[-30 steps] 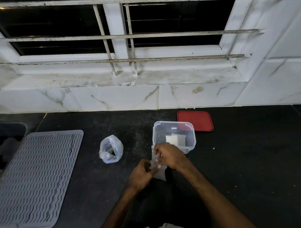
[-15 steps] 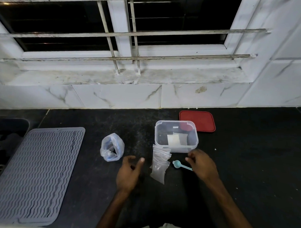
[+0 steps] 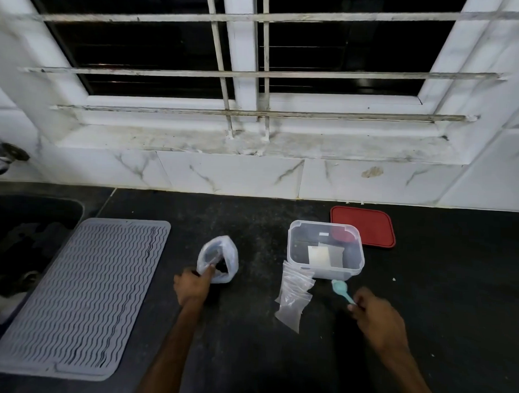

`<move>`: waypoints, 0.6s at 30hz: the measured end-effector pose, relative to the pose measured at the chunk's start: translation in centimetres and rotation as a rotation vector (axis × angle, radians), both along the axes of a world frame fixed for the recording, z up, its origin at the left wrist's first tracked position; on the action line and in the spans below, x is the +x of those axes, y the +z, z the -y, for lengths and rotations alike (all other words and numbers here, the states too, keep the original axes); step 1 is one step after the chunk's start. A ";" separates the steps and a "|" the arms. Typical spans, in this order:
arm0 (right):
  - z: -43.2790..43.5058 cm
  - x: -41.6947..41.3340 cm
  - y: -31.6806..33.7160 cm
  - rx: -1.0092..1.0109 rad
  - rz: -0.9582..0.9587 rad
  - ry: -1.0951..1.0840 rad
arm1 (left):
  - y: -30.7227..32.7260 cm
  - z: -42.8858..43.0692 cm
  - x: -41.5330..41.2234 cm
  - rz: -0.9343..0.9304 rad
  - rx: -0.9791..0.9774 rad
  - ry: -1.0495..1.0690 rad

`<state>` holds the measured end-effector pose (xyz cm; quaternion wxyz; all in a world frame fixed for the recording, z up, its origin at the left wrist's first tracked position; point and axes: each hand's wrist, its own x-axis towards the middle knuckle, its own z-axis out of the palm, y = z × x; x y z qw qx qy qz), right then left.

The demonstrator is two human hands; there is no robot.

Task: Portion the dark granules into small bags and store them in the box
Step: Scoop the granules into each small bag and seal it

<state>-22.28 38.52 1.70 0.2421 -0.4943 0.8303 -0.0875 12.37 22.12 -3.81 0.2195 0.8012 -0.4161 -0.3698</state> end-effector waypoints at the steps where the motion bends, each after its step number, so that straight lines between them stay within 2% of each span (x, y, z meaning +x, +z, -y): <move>1: -0.4 0.1 1.1 -0.041 0.002 -0.017 | 0.2 -0.1 0.0 -0.079 -0.038 0.023; 4: -0.6 2.3 4.4 -0.168 0.105 0.050 | 1.0 -0.9 -0.4 -0.185 -0.109 0.065; 6: 0.5 5.7 5.8 -0.218 0.249 0.160 | 1.5 -1.7 -1.0 -0.213 -0.137 0.038; 8: 2.4 9.7 6.5 -0.268 0.302 0.277 | 1.9 -2.3 -1.6 -0.195 -0.181 -0.002; 11: 5.7 14.9 5.9 -0.283 0.206 0.471 | 2.8 -3.0 -2.7 -0.156 -0.234 -0.071; 13: 7.8 17.1 5.2 -0.222 0.092 0.553 | 3.3 -3.5 -3.0 -0.155 -0.251 -0.086; 18: 10.9 19.0 3.1 -0.002 -0.150 0.554 | 4.0 -3.8 -2.4 -0.156 -0.256 -0.074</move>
